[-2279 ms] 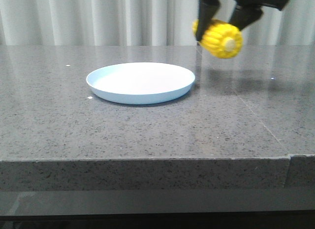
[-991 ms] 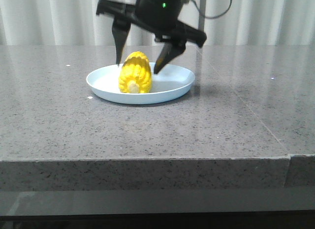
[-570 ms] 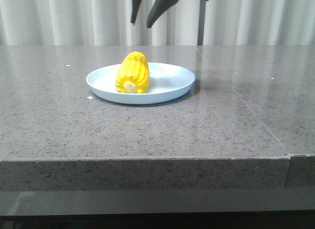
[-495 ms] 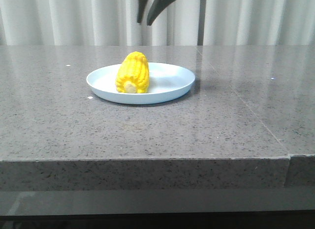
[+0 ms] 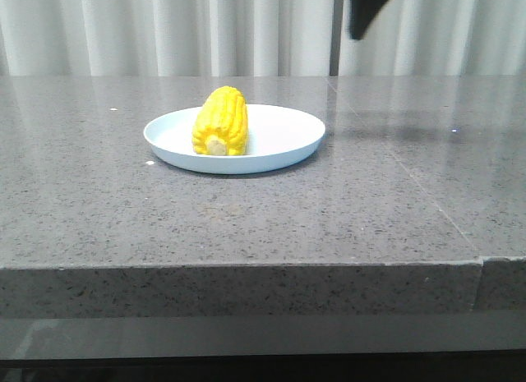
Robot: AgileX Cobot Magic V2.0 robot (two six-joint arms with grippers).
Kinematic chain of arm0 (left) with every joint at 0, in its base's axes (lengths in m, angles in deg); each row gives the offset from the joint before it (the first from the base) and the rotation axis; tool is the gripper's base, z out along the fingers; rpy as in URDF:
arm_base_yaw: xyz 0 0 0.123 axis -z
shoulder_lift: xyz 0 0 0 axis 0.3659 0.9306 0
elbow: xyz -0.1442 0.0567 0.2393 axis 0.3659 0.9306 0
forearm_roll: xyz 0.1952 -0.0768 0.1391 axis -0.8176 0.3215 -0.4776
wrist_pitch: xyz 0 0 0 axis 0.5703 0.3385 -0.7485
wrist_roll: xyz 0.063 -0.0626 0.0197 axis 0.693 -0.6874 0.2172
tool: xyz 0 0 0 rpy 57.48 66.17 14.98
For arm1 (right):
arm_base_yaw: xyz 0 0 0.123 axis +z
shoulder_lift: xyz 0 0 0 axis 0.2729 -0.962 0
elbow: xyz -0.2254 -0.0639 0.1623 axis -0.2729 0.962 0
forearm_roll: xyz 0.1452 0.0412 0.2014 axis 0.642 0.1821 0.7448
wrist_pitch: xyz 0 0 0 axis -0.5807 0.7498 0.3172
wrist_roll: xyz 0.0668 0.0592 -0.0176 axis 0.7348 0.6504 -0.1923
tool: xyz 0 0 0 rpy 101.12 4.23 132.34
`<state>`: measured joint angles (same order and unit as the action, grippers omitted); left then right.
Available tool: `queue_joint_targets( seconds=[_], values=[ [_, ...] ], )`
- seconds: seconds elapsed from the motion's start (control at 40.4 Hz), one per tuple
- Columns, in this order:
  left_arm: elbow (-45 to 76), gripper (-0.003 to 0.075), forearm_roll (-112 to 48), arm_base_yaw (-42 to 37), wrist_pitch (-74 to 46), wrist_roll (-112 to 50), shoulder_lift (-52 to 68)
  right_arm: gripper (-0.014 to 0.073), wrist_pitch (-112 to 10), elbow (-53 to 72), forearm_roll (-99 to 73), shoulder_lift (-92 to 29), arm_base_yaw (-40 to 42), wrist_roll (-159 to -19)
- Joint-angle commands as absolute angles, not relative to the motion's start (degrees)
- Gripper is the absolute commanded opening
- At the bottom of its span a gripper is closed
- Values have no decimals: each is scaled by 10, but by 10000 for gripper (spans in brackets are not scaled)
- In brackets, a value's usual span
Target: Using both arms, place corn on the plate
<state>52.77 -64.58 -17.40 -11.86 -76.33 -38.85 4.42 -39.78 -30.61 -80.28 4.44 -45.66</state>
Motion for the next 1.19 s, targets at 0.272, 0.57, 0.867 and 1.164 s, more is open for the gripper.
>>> queue_joint_targets(
  seconds=[0.272,0.57,0.867,1.164],
  values=[
    [513,-20,-647,-174,-167,-768,-383,-115,-2,-261,-302,-652,-71,-530],
    [513,-20,-647,-174,-167,-768,-383,-115,-124,-49,-306,-490,-72,-543],
    [513,-20,-647,-174,-167,-768,-383,-115,-244,174,-343,-284,-72,-546],
    [513,-20,-647,-174,-167,-768,-383,-115,-345,341,-355,-82,-72,-546]
  ],
)
